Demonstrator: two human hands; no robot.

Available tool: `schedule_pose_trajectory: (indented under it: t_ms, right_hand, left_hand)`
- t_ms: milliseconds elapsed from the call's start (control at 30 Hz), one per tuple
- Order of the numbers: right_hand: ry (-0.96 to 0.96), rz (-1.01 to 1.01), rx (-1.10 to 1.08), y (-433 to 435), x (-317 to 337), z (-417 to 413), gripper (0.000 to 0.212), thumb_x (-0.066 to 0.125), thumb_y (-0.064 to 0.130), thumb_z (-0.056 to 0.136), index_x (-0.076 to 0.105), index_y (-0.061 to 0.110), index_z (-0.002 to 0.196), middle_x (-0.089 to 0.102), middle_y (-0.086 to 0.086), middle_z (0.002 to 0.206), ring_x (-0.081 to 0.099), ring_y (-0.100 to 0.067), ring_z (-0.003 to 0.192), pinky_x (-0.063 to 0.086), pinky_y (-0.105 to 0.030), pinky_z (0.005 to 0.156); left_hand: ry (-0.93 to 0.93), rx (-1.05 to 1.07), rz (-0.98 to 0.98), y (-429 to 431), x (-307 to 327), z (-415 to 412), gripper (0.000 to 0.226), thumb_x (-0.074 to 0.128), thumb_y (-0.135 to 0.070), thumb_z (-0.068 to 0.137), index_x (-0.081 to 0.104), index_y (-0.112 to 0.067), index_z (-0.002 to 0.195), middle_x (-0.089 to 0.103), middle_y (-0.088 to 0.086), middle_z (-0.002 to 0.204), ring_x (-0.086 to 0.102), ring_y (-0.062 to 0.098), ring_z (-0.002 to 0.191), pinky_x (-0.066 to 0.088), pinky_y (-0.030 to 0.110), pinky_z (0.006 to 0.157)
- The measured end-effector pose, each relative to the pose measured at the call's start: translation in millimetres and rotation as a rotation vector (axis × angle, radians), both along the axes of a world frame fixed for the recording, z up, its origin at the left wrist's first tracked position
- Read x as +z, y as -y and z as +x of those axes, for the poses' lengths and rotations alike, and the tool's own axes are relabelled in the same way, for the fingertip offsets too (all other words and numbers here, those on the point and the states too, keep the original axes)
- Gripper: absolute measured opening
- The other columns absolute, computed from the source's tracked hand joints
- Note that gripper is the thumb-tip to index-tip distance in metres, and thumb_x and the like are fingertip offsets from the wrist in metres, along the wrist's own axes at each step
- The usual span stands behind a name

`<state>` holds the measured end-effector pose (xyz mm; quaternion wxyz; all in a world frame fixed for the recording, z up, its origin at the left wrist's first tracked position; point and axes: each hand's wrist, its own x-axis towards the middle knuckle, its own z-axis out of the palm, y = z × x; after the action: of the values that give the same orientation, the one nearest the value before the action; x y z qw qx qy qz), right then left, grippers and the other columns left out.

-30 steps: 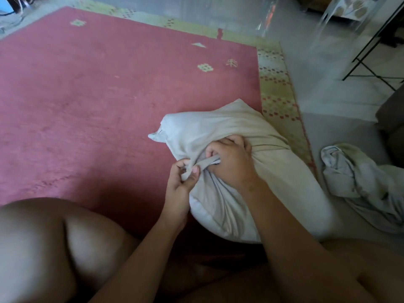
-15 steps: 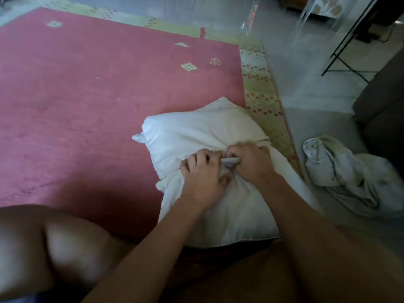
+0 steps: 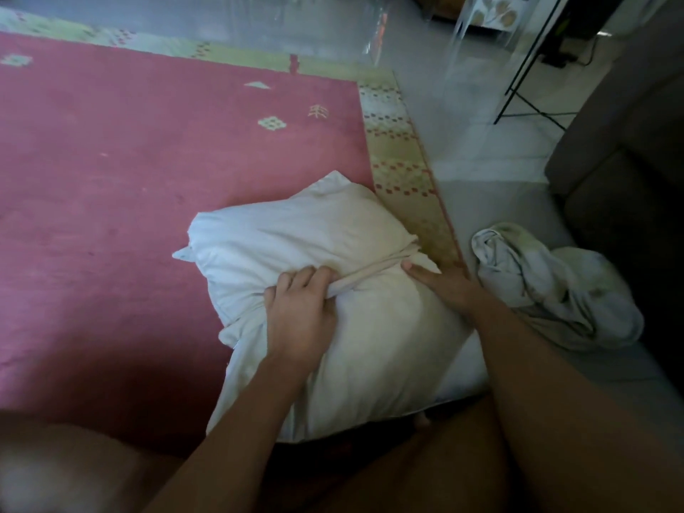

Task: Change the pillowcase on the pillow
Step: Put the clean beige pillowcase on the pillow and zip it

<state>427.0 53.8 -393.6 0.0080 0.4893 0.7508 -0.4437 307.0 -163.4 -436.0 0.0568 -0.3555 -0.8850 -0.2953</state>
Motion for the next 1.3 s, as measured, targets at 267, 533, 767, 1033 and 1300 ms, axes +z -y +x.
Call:
schedule_pose_trajectory:
  t_ms: [267,533,767,1033,1300]
  right_hand:
    - [-0.401,-0.115,0.052,18,47,-20,0.017,0.08,0.031,0.081,0.07,0.026,0.094,0.069,0.019,0.09,0.066,0.004,0.083,0.047,-0.013,0.066]
    - [-0.483,0.15,0.278,36,66,-25,0.05,0.065,0.05,0.082,0.059,0.039,0.131,0.065,0.017,0.127,0.057,-0.002,0.12,0.043,-0.036,0.107]
    - [-0.366,0.459,0.362,58,69,-35,0.041,0.055,0.032,0.093,0.052,0.021,0.133,0.065,-0.007,0.121,0.061,-0.03,0.108,0.051,-0.041,0.087]
    - [-0.451,0.012,0.319,22,92,7,0.035,0.079,0.043,0.08,0.068,0.034,0.112,0.072,0.015,0.107,0.067,0.002,0.099,0.051,-0.029,0.091]
    - [-0.481,0.056,0.395,50,80,-5,0.023,0.069,0.04,0.09,0.065,0.019,0.081,0.066,0.011,0.073,0.058,0.0,0.064,0.041,-0.022,0.059]
  left_hand:
    - [0.223,-0.104,-0.08,-31,46,-24,0.028,0.049,-0.029,0.09,0.054,-0.022,0.116,0.065,0.005,0.111,0.051,0.033,0.11,0.042,0.041,0.09]
    - [0.122,-0.238,0.04,-87,113,-35,0.029,0.049,-0.034,0.103,0.049,-0.013,0.083,0.059,0.006,0.078,0.06,0.034,0.086,0.025,0.032,0.064]
    - [0.18,-0.215,0.266,-106,133,-17,0.029,0.053,-0.029,0.102,0.065,-0.014,0.08,0.07,-0.001,0.078,0.064,0.023,0.08,0.047,0.036,0.073]
    - [0.43,-0.235,0.482,-77,128,-29,0.044,0.053,-0.025,0.104,0.046,0.005,0.073,0.037,-0.007,0.058,0.033,0.006,0.055,0.031,0.024,0.055]
    - [0.408,-0.222,0.533,-76,132,-31,0.042,0.055,-0.023,0.102,0.052,0.01,0.076,0.045,0.022,0.064,0.04,0.013,0.06,0.035,0.031,0.06]
